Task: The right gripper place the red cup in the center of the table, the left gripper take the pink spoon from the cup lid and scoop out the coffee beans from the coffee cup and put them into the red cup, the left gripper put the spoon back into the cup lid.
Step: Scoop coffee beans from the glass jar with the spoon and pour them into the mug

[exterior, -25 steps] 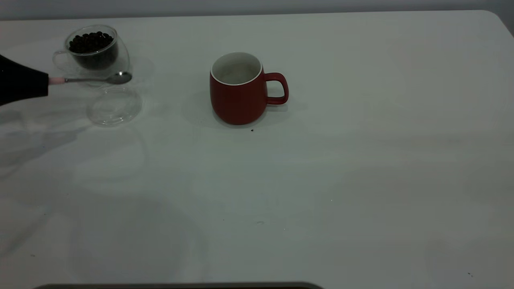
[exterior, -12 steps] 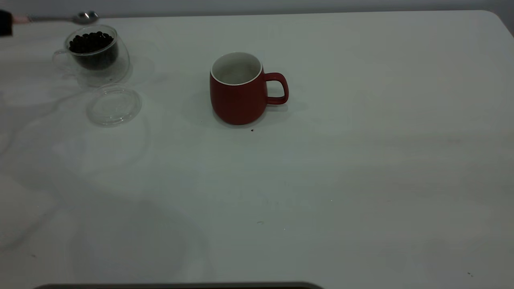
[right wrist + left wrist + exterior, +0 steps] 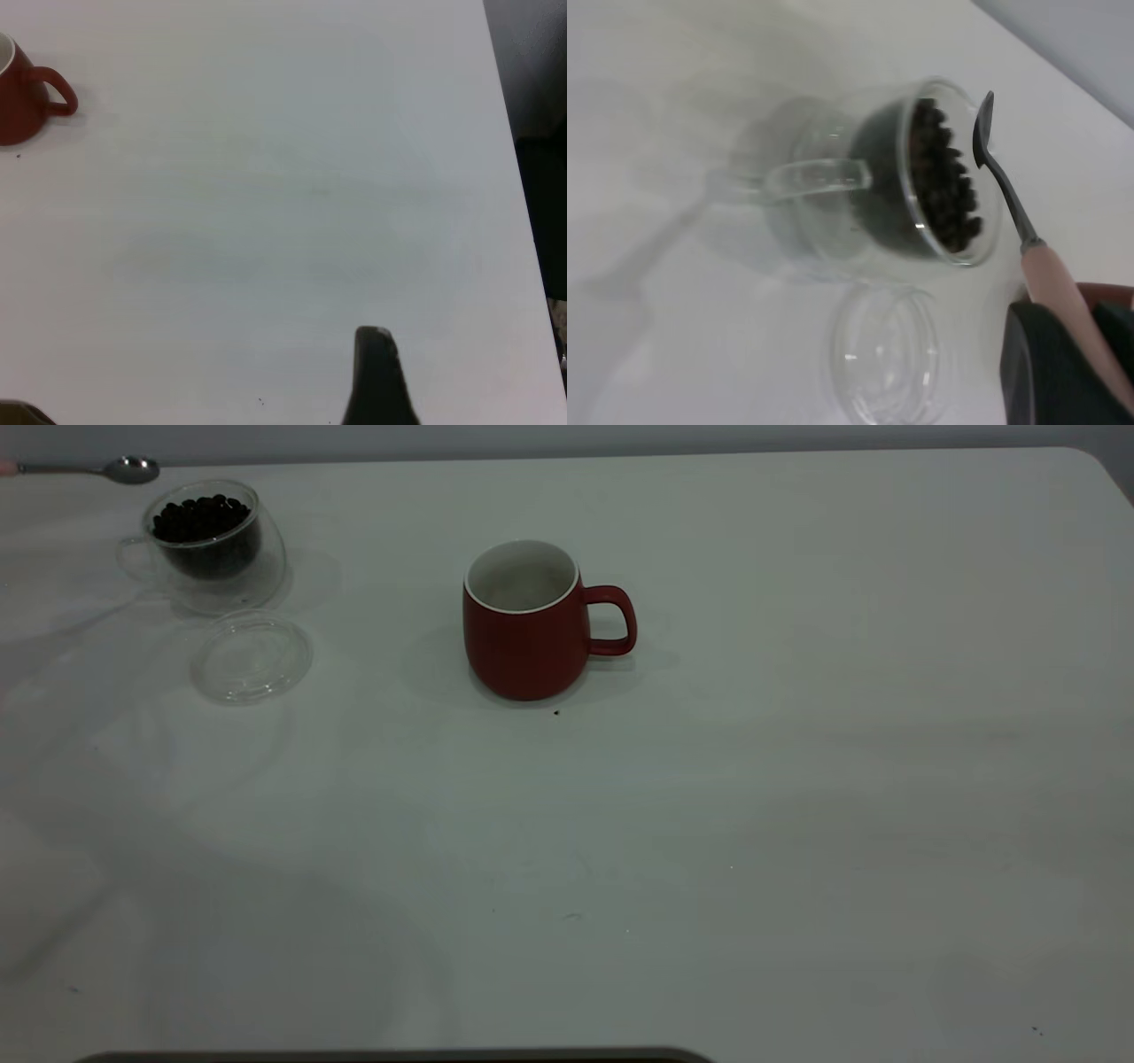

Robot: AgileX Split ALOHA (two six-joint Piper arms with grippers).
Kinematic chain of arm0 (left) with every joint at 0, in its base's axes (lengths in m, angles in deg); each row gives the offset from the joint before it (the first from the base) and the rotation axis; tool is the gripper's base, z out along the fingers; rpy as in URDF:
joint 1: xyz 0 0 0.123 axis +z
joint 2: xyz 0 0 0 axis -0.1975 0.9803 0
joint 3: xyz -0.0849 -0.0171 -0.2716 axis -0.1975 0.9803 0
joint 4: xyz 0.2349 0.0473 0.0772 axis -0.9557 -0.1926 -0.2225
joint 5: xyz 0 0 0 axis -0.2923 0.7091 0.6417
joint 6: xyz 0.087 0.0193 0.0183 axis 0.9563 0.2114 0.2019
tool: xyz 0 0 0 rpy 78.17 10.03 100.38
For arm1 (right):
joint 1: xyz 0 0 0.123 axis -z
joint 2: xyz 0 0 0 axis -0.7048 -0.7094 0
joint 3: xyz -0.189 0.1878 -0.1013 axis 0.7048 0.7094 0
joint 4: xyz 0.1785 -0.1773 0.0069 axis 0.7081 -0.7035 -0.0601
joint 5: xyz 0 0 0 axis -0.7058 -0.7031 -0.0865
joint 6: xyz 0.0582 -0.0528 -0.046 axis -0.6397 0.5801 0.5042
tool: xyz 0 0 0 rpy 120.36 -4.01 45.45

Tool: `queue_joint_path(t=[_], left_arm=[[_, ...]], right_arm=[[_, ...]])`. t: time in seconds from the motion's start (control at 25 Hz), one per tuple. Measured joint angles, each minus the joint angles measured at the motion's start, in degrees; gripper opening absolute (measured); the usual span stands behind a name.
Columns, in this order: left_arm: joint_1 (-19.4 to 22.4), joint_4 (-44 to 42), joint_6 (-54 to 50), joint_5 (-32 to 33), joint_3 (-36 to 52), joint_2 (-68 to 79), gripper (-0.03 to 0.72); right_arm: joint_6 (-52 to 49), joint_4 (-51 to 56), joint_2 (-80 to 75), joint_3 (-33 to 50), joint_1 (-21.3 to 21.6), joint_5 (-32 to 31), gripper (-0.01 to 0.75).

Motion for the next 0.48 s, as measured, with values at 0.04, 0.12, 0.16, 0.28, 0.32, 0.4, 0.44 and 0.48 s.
queue_joint_path(t=[0.04, 0.12, 0.16, 0.28, 0.32, 0.4, 0.44, 0.48], left_arm=[[0.0, 0.1, 0.0, -0.2, 0.0, 0.5, 0.123], [0.0, 0.1, -0.1, -0.1, 0.0, 1.7, 0.123], [0.0, 0.2, -0.1, -0.1, 0.0, 2.4, 0.123], [0.0, 0.5, -0.2, 0.5, 0.0, 3.8, 0.123], [0.0, 0.6, -0.3, 0.8, 0.0, 4.1, 0.123], [0.0, 0.8, -0.4, 1.3, 0.0, 4.7, 0.123], [0.0, 0.9, -0.4, 1.6, 0.0, 4.9, 0.123], [-0.1, 0.9, -0.4, 1.8, 0.0, 5.2, 0.123]], right_arm=[[0.0, 0.0, 0.0, 0.0, 0.0, 0.0, 0.557], [0.0, 0.0, 0.0, 0.0, 0.0, 0.0, 0.557], [0.0, 0.0, 0.0, 0.0, 0.0, 0.0, 0.557], [0.0, 0.0, 0.0, 0.0, 0.0, 0.0, 0.557], [0.0, 0.0, 0.0, 0.0, 0.0, 0.0, 0.557], [0.0, 0.0, 0.0, 0.0, 0.0, 0.0, 0.557], [0.0, 0.0, 0.0, 0.0, 0.0, 0.0, 0.557], [0.0, 0.0, 0.0, 0.0, 0.0, 0.0, 0.557]])
